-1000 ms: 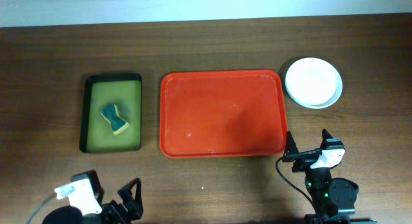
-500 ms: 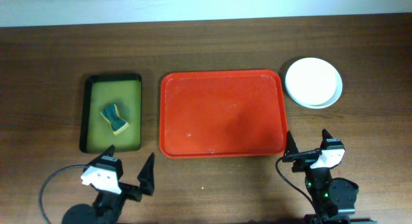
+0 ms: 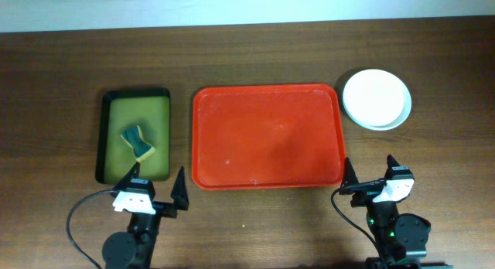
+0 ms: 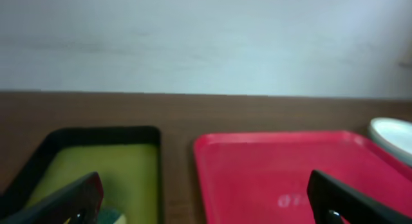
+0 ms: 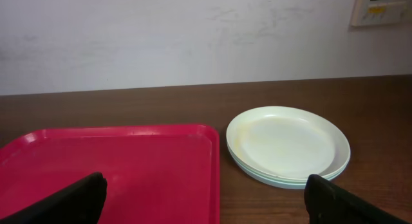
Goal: Clean dirty plates on tray and stack at the side
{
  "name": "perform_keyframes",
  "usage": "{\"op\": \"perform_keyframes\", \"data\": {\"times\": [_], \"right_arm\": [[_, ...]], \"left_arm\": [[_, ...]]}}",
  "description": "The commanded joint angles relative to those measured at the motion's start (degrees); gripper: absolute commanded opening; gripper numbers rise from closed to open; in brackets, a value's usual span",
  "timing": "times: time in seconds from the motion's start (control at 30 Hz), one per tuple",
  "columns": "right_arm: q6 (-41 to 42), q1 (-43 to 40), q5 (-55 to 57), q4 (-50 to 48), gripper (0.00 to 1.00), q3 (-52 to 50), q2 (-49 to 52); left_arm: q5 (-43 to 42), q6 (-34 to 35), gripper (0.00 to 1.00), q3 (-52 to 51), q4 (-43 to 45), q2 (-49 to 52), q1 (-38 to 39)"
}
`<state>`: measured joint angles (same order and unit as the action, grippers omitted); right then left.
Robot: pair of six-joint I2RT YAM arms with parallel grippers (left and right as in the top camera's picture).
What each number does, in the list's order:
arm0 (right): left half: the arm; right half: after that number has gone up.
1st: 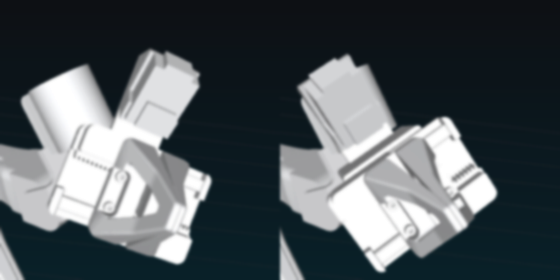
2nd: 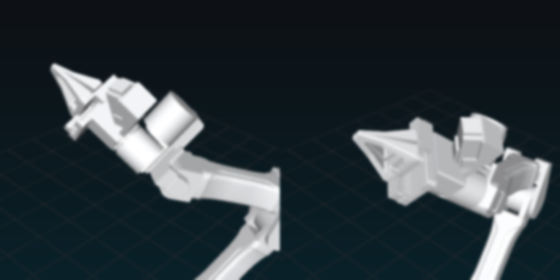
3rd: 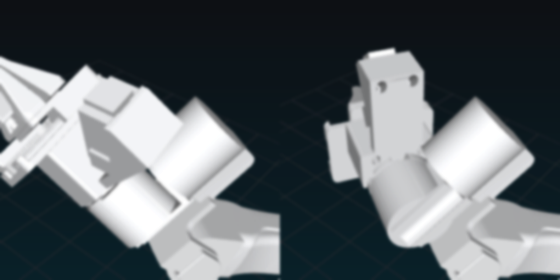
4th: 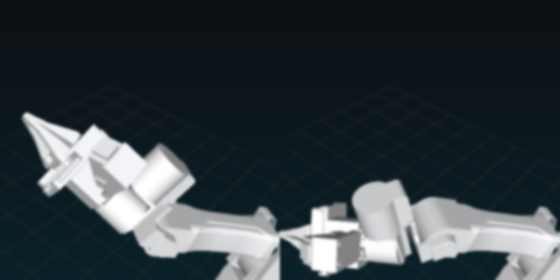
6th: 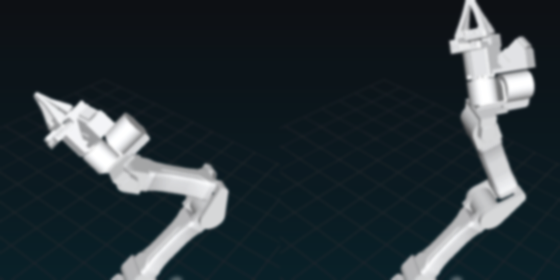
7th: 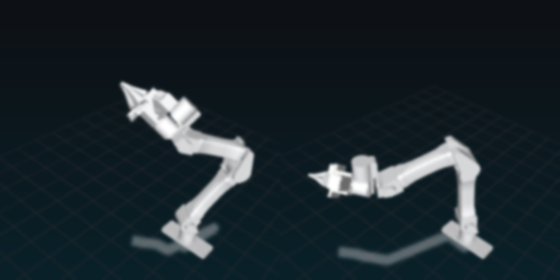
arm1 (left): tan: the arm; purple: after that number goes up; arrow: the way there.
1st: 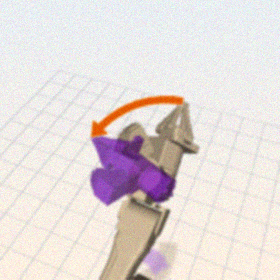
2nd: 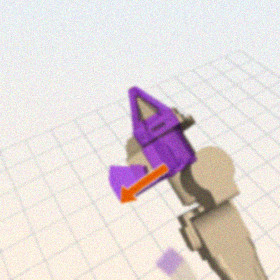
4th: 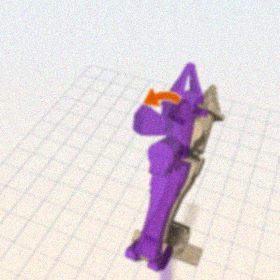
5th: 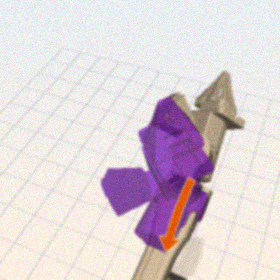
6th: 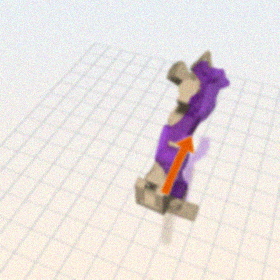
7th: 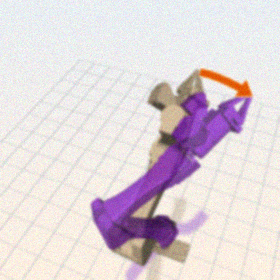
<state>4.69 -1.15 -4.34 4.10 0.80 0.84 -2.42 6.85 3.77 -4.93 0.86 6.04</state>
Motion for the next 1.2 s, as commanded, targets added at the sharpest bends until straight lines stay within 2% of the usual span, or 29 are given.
{"op": "perform_keyframes", "data": {"times": [0.0, 0.13, 0.33, 0.47, 1.17], "right_arm": [[0.0, -0.4, 0.5, 0.0, 0.99, -0.5, -0.4], [0.0, -0.4, 0.5, 0.0, 0.99, -0.5, -0.4], [0.0, -0.4, 0.5, 0.0, 0.99, -0.5, -0.4], [0.0, -0.4, 0.5, 0.0, 0.99, -0.5, -0.4], [0.0, -0.4, 0.5, 0.0, 0.99, -0.5, -0.4]], "left_arm": [[8.9, 6.8, 0.99, -3.3, 0.8, -0.6, 0.2], [11.9, 6.2, 0.99, -3.3, 1.1, -0.6, -1.0], [10.5, -3.7, 0.99, -3.3, 0.9, -0.6, -3.2], [7.9, -7.6, 0.99, -3.2, 0.4, -0.6, -3.2], [7.8, -7.8, 0.99, -3.2, 0.6, -0.6, -3.2]]}}
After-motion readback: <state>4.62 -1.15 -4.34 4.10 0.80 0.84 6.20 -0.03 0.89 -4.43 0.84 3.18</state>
